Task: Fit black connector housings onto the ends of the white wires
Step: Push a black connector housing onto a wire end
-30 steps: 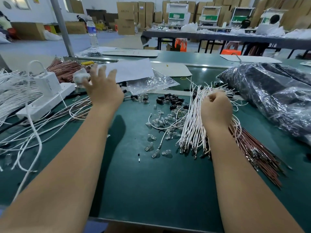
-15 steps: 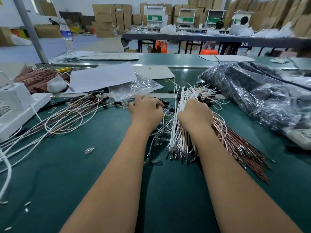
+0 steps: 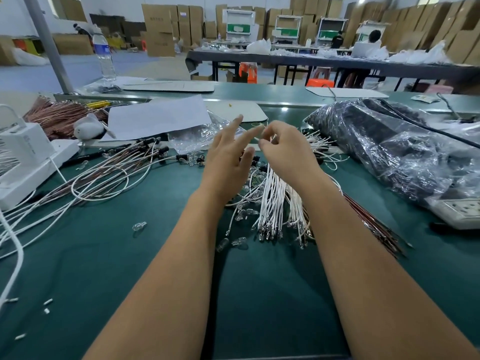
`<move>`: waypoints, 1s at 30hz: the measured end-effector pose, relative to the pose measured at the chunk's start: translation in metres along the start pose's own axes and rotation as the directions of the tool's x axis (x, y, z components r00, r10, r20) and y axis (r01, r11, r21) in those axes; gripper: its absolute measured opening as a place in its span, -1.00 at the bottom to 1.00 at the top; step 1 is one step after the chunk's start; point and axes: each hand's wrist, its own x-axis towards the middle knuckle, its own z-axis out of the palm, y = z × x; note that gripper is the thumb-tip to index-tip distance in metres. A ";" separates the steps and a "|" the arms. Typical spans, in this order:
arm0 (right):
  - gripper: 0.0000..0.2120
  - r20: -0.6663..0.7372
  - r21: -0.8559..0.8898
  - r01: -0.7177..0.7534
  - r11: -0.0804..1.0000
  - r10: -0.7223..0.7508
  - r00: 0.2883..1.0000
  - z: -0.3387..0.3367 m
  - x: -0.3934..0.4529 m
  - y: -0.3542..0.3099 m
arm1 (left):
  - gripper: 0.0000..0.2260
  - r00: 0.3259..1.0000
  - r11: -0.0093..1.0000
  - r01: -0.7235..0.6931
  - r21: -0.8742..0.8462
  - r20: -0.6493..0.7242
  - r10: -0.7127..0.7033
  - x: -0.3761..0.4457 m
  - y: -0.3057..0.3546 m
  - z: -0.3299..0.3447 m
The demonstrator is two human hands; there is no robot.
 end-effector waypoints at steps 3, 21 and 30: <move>-0.89 0.006 0.065 0.026 0.998 -0.026 1.000 -0.013 -0.001 -0.007 | -0.79 1.000 0.999 0.011 -0.042 -0.024 -0.012 0.000 -0.001 0.000; -0.81 0.522 0.353 -0.451 0.820 0.228 0.822 -0.070 -0.022 0.031 | -0.65 0.941 0.952 0.305 0.034 -0.162 -0.296 -0.007 -0.019 -0.014; -0.78 0.617 0.692 -0.521 0.500 -0.033 0.786 -0.065 -0.033 0.038 | -0.69 0.949 0.949 0.313 0.042 -0.062 -0.311 -0.007 -0.023 -0.009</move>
